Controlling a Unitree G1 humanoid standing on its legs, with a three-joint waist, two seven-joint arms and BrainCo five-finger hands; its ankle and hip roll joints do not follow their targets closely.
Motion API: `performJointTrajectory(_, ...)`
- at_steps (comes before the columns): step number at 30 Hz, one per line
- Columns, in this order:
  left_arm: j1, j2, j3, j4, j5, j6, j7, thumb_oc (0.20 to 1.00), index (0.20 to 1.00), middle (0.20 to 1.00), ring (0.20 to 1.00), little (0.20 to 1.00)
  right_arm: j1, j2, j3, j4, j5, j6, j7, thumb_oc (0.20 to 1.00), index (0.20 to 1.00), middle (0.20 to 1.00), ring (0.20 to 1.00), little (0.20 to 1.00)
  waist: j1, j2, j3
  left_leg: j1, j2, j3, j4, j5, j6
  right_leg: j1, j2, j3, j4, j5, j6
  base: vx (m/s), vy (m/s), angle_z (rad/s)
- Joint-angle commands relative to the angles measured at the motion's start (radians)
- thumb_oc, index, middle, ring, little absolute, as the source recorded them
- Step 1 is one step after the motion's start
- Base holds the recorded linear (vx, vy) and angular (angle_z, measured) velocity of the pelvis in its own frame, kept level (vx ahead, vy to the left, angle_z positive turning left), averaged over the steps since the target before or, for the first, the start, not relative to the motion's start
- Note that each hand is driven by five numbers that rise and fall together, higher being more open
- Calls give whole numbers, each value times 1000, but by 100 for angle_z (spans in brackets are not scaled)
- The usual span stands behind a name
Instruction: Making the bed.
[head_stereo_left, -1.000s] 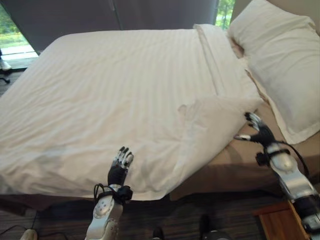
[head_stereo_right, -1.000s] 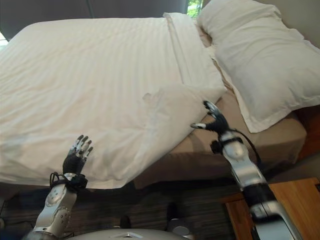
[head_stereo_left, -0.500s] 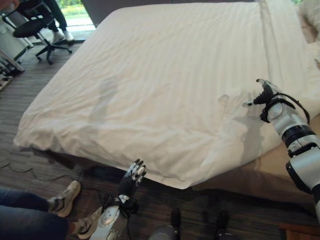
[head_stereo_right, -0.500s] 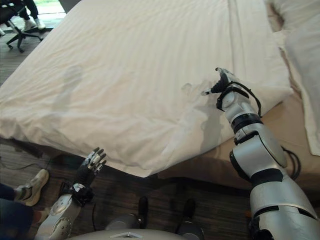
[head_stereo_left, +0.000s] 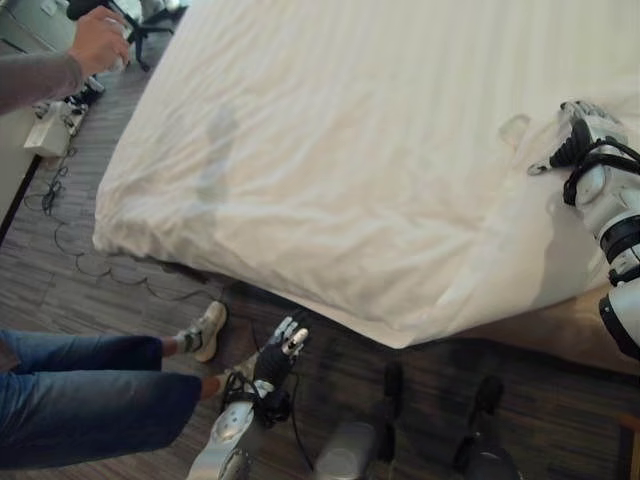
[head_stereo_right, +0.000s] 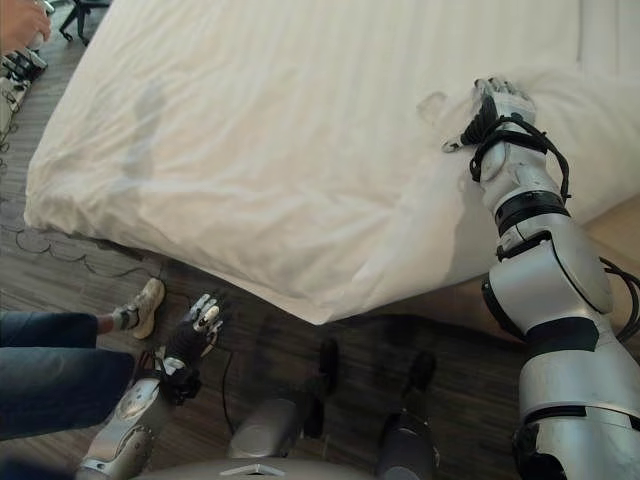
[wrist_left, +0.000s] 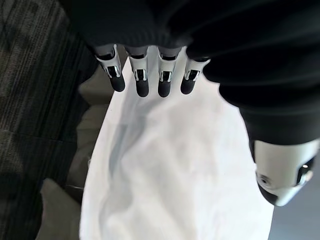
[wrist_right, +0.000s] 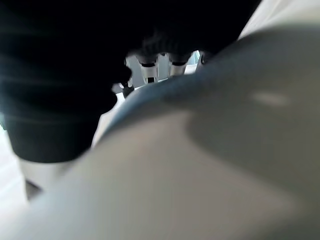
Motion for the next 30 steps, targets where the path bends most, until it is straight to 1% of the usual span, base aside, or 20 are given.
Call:
performJointTrajectory(1,-72,2,-49,-57,-11,-48,1,1000,1000,1000,1000,1000,-96,-53,133,23,-105,0,12,1000,1000,1000,1000,1000,12,-28,50,-37,35,-25,0,77,-124,72,-36,52,13,-86,81,0,0,0)
performJointTrajectory(3,-83,-6,-48,-56,-8,-54,6,1000,1000,1000,1000,1000,-78,-55,144,14,-136,3,15,1000,1000,1000,1000,1000,6,-29,54,-40,39,-16,0,78,-127,60,-30,61,13,-84,80,-11,-13,-5)
performJointTrajectory(4,-83,-6,-48,-56,-8,-54,6,1000,1000,1000,1000,1000,-78,-56,143,13,-137,3,15,787,787,787,787,787,7,-29,54,-40,39,-15,0,78,-127,59,-30,62,13,-84,80,1,-7,-6)
performJointTrajectory(5,-94,-10,-46,-51,-5,-59,10,1000,1000,1000,1000,1000,-65,-57,144,-2,-144,4,12,200,200,200,200,200,0,-35,57,-39,43,-6,0,77,-129,55,-26,68,13,-84,81,4,-12,-10)
performJointTrajectory(7,-119,-19,-49,-37,3,-66,21,1000,1000,1000,1000,1000,-57,-59,161,-27,-161,3,20,200,200,200,200,200,-16,-46,63,-30,54,13,0,76,-133,52,-18,83,13,-87,80,9,-22,-20)
performJointTrajectory(11,-132,-18,-47,-25,9,-69,21,1000,1000,1000,1000,1000,-68,-87,187,-64,-174,-1,15,200,200,200,200,200,-48,-53,61,-14,58,26,0,71,-133,56,-17,91,13,-87,80,2,-5,-18)
performJointTrajectory(12,-133,-18,-47,-25,9,-70,21,1000,1000,1000,1000,1000,-68,-88,187,-64,-174,0,16,200,200,200,200,200,-48,-53,62,-13,58,26,0,71,-133,57,-17,91,13,-87,80,8,38,-10)
performJointTrajectory(14,-123,-17,-31,-23,8,-69,20,1000,1000,1000,1000,1000,-67,-146,206,-132,-190,-2,13,200,200,200,200,200,-84,-60,60,6,58,40,0,64,-130,63,-21,99,13,-85,81,-2,54,-3)
performJointTrajectory(16,-119,-16,-26,-22,10,-67,19,1000,1000,1000,1000,1000,-62,-163,203,-150,-189,-4,11,200,200,200,200,200,-92,-60,59,8,58,42,0,61,-129,64,-22,101,13,-85,81,-2,31,-7)
performJointTrajectory(17,-112,-18,-15,-21,10,-63,18,1000,1000,1000,1000,1000,-44,-220,183,-212,-169,-4,3,200,200,200,200,200,-114,-65,57,17,57,47,0,55,-126,67,-23,107,13,-84,81,16,37,-12)
performJointTrajectory(19,-103,-23,5,-18,9,-62,23,1000,1000,1000,1000,1000,-2,-273,134,-278,-124,-6,-11,200,200,200,200,200,-136,-68,56,26,56,53,0,50,-123,71,-24,112,13,-81,81,14,39,-7)
performJointTrajectory(20,-103,-21,3,-19,9,-62,23,1000,1000,1000,1000,1000,5,-276,128,-283,-124,-4,-10,200,200,200,200,200,-134,-70,56,27,56,53,0,50,-123,72,-25,112,13,-81,81,10,36,-9)
performJointTrajectory(21,-95,-32,26,-15,10,-60,28,1000,1000,1000,1000,1000,94,-331,39,-365,-69,-7,-29,200,200,200,200,200,-164,-73,61,36,57,59,0,44,-118,78,-24,118,13,-80,80,10,24,-12)
performJointTrajectory(22,-91,-30,32,-18,9,-59,29,1000,1000,1000,1000,1000,150,-342,-9,-399,-58,-3,-34,200,200,200,200,200,-168,-77,60,41,57,59,0,41,-116,83,-23,119,13,-81,80,15,36,-11)
performJointTrajectory(23,-81,-41,51,-19,8,-56,34,1000,1000,1000,1000,1000,264,-378,-115,-441,-12,-7,-57,200,200,200,200,200,-192,-78,64,47,59,62,0,37,-114,88,-25,120,13,-81,81,15,13,-8)
performJointTrajectory(24,-74,-48,60,-19,7,-55,36,1000,1000,1000,1000,1000,359,-390,-199,-459,14,-12,-72,200,200,200,200,200,-204,-82,65,52,59,63,0,33,-112,92,-25,119,13,-81,80,0,0,0)
performJointTrajectory(25,-60,-54,69,-16,5,-52,36,1000,1000,1000,1000,1000,521,-388,-328,-489,37,-13,-88,200,200,200,200,200,-218,-85,67,58,58,62,0,29,-109,101,-26,117,13,-83,81,0,0,0)
performJointTrajectory(26,-51,-55,71,-13,2,-50,37,1000,1000,1000,1000,1000,632,-371,-413,-499,44,-14,-95,200,200,200,200,200,-220,-90,66,62,58,61,0,27,-108,107,-27,115,13,-85,81,24,-7,3)
performJointTrajectory(28,-41,-58,83,-9,3,-50,41,1000,1000,1000,1000,1000,791,-332,-532,-521,61,-18,-111,200,200,200,200,200,-234,-92,67,69,59,61,0,24,-106,114,-28,115,13,-88,80,18,-1,-2)
performJointTrajectory(30,-36,-63,93,-1,4,-52,47,1000,1000,1000,1000,1000,914,-277,-621,-517,102,-28,-121,200,200,200,200,200,-245,-95,68,78,59,60,0,21,-104,122,-29,116,13,-92,79,42,-3,-7)
